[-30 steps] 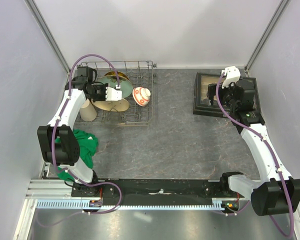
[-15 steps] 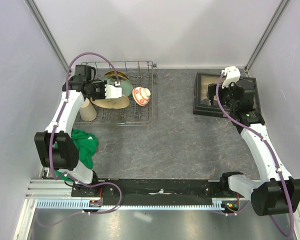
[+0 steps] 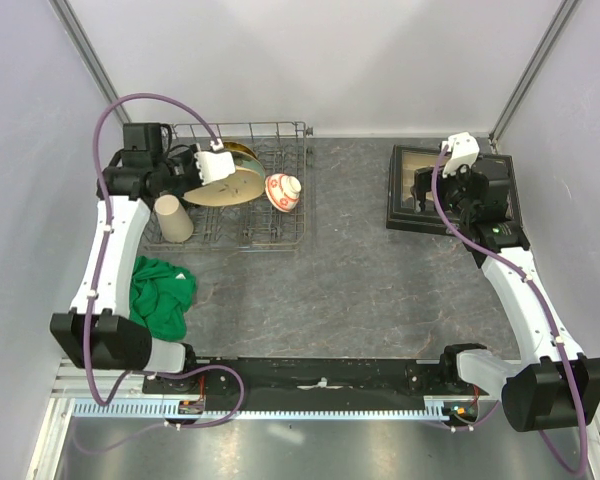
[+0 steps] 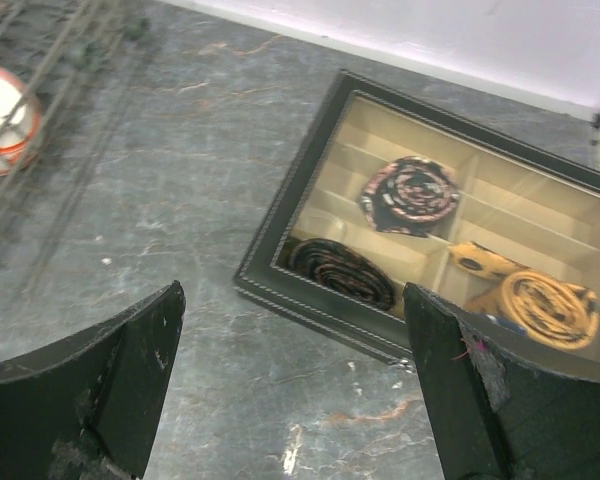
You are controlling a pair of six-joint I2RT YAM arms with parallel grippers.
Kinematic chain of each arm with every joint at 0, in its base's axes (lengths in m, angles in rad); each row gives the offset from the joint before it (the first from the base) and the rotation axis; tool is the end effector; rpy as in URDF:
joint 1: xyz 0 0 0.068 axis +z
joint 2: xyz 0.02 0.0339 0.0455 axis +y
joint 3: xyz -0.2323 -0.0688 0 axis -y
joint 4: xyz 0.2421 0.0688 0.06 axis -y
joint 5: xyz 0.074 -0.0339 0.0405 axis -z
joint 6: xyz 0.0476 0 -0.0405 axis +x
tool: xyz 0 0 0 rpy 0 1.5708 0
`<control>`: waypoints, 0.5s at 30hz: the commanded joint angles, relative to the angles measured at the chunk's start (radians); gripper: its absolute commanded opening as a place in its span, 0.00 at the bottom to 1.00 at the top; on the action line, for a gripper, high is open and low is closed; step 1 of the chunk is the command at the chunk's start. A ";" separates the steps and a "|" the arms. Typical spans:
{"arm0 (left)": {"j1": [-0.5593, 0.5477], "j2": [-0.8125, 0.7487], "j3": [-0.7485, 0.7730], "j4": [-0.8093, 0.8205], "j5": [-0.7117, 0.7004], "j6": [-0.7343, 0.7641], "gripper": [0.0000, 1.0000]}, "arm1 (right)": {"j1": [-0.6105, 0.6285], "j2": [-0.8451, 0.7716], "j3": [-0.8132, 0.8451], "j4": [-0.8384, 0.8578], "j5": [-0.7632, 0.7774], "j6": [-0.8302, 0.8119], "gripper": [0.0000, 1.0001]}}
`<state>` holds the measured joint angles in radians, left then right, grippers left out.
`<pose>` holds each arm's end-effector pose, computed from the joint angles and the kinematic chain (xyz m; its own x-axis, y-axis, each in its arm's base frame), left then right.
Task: Unload the mixed dishes from the dish rack
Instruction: Pick up the plate from the dish rack.
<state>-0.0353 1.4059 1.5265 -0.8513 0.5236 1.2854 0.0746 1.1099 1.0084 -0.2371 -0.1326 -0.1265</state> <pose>0.2998 -0.0344 0.3544 0.1986 0.8245 -0.5299 0.7534 0.2174 0.6206 0.2767 0.0270 0.3165 -0.3036 -0.1481 -0.9412 -0.2384 0.9682 -0.0754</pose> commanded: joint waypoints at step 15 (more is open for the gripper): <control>-0.023 -0.206 -0.034 0.181 0.474 -0.704 0.01 | 0.147 -0.056 0.087 0.004 -0.492 0.041 0.98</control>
<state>-0.0425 1.2472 1.5108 -0.8330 0.8375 0.7944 0.1482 1.0721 1.0252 -0.2470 -0.5095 -0.0589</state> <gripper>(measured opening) 0.183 0.982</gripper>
